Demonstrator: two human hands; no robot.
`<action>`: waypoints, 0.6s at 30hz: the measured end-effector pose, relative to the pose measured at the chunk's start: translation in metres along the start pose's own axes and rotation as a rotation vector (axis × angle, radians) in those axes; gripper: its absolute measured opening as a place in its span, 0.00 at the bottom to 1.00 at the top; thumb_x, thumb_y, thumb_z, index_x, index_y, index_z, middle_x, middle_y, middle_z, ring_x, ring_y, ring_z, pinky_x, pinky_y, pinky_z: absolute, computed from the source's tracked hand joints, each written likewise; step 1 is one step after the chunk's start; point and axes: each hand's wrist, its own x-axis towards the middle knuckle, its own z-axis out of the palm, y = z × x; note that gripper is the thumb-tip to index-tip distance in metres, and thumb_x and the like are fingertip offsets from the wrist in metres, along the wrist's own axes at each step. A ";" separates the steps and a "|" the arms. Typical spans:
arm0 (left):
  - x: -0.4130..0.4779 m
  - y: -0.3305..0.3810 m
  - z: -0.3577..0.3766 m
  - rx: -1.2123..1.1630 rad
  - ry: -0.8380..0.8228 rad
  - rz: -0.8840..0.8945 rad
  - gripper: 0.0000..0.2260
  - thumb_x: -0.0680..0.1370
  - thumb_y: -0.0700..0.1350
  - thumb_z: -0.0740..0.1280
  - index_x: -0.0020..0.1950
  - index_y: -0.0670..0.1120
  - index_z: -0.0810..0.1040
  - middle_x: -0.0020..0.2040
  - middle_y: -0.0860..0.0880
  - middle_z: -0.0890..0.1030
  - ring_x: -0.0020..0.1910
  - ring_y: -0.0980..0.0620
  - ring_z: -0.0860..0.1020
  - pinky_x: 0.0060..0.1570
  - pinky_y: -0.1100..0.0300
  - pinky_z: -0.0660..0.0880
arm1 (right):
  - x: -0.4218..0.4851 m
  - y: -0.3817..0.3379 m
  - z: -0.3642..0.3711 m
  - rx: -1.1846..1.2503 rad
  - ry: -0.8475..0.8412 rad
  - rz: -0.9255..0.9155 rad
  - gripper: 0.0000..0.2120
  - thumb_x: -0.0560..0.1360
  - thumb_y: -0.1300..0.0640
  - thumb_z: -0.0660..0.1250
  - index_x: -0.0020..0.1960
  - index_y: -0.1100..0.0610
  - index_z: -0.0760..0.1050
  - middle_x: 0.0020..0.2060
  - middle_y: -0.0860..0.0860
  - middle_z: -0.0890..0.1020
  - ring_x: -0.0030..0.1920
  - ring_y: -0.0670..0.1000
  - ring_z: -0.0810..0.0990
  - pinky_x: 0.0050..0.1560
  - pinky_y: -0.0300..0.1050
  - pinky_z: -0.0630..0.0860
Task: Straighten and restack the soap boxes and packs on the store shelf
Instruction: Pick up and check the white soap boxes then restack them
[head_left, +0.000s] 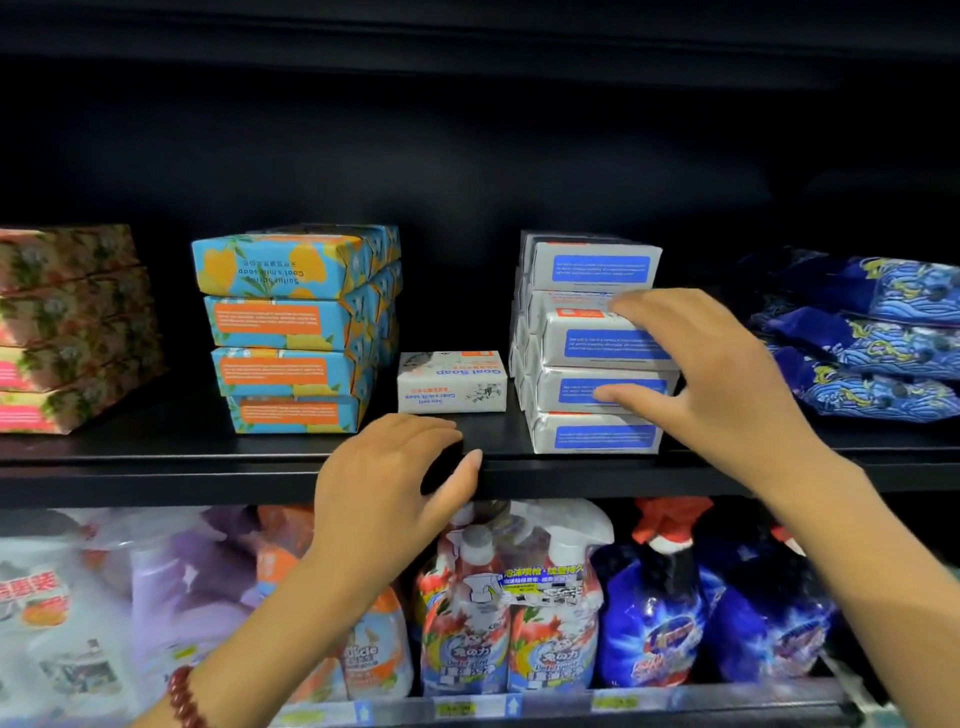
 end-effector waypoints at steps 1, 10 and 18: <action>0.000 0.000 0.000 -0.003 -0.007 -0.006 0.18 0.75 0.57 0.60 0.46 0.47 0.84 0.44 0.53 0.84 0.45 0.52 0.81 0.41 0.62 0.74 | 0.000 0.000 0.001 0.010 0.004 0.011 0.28 0.65 0.52 0.77 0.60 0.62 0.74 0.55 0.55 0.79 0.56 0.56 0.75 0.58 0.45 0.69; 0.028 0.027 -0.029 -0.851 -0.006 -0.413 0.16 0.72 0.60 0.63 0.40 0.50 0.84 0.37 0.56 0.84 0.38 0.62 0.80 0.40 0.69 0.74 | -0.009 -0.030 0.005 -0.034 0.297 -0.233 0.14 0.64 0.70 0.69 0.50 0.68 0.79 0.46 0.61 0.81 0.48 0.62 0.79 0.47 0.56 0.75; 0.035 0.041 -0.045 -1.257 -0.085 -0.419 0.12 0.67 0.48 0.72 0.43 0.39 0.84 0.43 0.44 0.85 0.44 0.49 0.84 0.39 0.65 0.78 | -0.009 -0.051 -0.001 0.039 0.242 -0.315 0.16 0.72 0.55 0.72 0.53 0.65 0.79 0.54 0.58 0.78 0.56 0.58 0.76 0.57 0.51 0.74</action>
